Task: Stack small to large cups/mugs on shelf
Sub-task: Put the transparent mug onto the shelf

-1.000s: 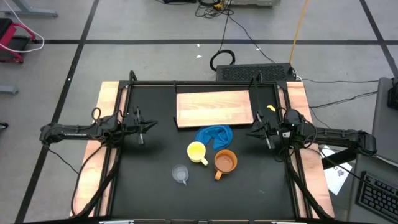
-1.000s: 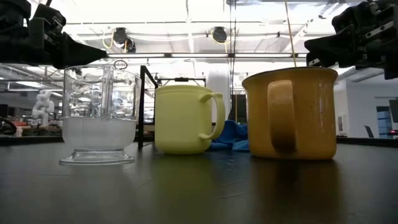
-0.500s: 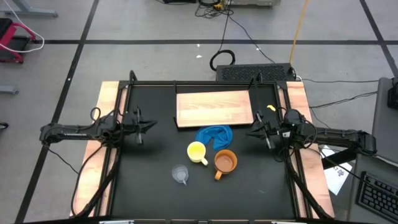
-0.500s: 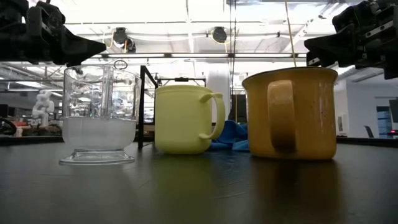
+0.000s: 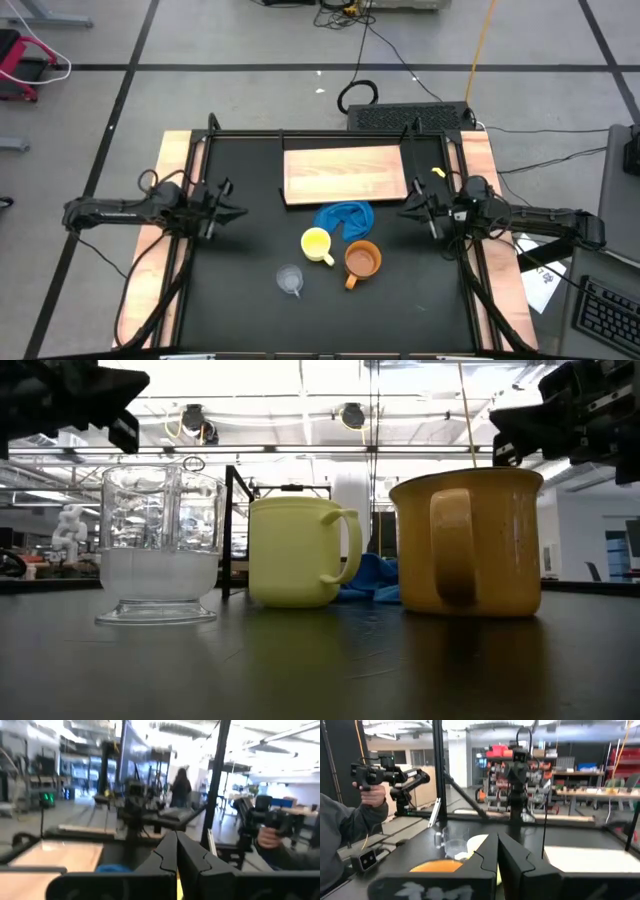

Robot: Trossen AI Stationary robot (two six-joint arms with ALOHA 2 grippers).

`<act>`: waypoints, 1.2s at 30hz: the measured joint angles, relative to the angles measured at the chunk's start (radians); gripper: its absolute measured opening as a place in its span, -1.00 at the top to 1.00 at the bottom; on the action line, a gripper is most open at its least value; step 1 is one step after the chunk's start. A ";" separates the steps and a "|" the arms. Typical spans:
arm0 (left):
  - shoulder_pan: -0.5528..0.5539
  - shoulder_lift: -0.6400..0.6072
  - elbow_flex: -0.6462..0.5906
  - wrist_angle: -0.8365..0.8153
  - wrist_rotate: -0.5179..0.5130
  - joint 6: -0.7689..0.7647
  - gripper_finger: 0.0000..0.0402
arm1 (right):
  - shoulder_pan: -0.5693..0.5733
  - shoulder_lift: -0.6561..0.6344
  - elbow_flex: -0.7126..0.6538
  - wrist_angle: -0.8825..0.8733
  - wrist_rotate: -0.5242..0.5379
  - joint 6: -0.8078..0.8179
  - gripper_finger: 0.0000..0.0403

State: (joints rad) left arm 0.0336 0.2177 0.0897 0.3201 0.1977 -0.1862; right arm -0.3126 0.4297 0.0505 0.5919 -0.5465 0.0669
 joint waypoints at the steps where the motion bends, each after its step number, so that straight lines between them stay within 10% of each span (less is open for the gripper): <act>1: -0.005 0.016 0.019 -0.030 0.002 -0.001 0.99 | 0.000 0.000 0.000 0.017 0.000 0.000 1.00; 36: -0.362 0.888 0.712 -0.723 -0.156 -0.003 1.00 | 0.000 0.000 0.000 0.078 -0.005 0.053 1.00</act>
State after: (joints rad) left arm -0.3288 1.1056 0.8014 -0.4027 0.0414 -0.1890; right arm -0.3122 0.4294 0.0505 0.6704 -0.5510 0.1196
